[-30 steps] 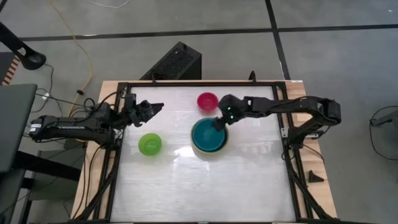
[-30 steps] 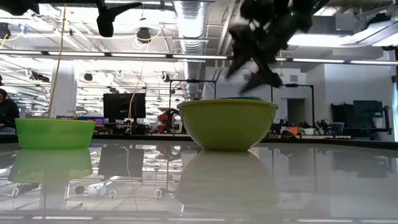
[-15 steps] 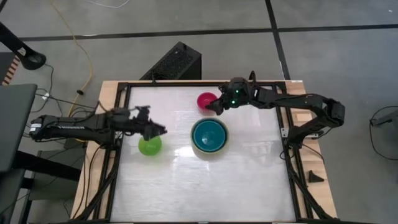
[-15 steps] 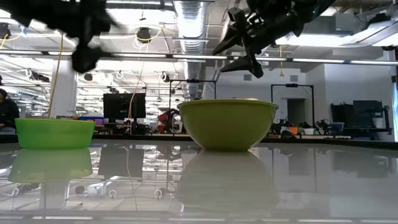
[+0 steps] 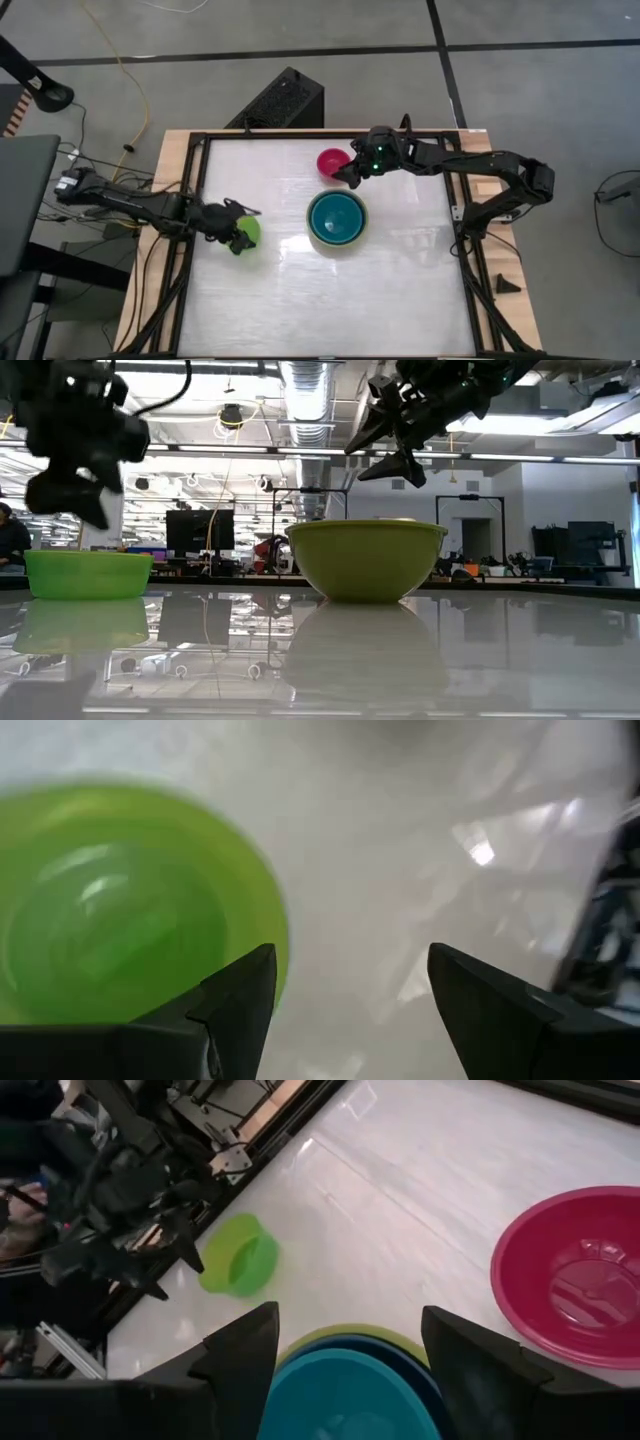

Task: Nest bowls inside each other
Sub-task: Stack the green bowl on top of the blue bowl

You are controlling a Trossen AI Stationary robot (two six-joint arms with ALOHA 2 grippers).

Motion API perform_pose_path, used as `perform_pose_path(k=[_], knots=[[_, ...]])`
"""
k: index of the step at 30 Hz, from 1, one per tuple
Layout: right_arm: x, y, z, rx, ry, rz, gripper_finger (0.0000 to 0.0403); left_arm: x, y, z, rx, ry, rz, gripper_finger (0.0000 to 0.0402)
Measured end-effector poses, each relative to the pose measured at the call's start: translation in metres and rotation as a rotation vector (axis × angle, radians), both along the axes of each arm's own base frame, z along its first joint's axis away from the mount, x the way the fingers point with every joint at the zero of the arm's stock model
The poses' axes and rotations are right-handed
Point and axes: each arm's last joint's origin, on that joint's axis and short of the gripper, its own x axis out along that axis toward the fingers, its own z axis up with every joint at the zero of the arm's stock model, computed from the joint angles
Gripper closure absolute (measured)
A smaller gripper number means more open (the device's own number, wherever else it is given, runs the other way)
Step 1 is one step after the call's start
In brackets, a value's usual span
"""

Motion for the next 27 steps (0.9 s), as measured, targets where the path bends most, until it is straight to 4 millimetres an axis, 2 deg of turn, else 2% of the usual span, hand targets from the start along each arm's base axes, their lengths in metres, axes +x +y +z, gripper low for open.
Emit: perform_pose_path(k=[6, 9, 12, 15, 16, 17, 23, 27], knots=[[0.0, 0.0, -0.001, 0.007, 0.005, 0.013, 0.0123, 0.015, -0.014, -0.025, 0.039, 0.23, -0.043, 0.0153], [0.0, 0.002, -0.001, 0.01, 0.005, 0.021, 0.0123, 0.022, -0.016, -0.034, 0.11, 0.37, -0.045, 0.0172], [0.001, 0.005, -0.001, 0.018, 0.004, 0.044, 0.0123, 0.034, -0.017, -0.039, 0.166, 0.438, -0.109, 0.0231], [0.001, 0.008, -0.002, 0.032, 0.02, 0.059, 0.0123, 0.051, -0.019, -0.036, 0.182, 0.405, -0.191, 0.0331], [0.001, 0.009, -0.003, 0.035, 0.026, 0.062, 0.0123, 0.058, -0.02, -0.033, 0.187, 0.367, -0.214, 0.0364], [0.001, 0.01, -0.003, 0.039, 0.03, 0.062, 0.0123, 0.066, -0.02, -0.028, 0.191, 0.316, -0.231, 0.0381], [-0.009, 0.014, 0.005, 0.027, 0.044, 0.046, 0.0123, 0.1, -0.013, 0.018, 0.253, 0.014, -0.246, 0.0399], [-0.025, 0.015, 0.016, -0.021, 0.065, -0.014, 0.0123, 0.116, -0.005, 0.053, 0.325, -0.145, -0.259, 0.0401]])
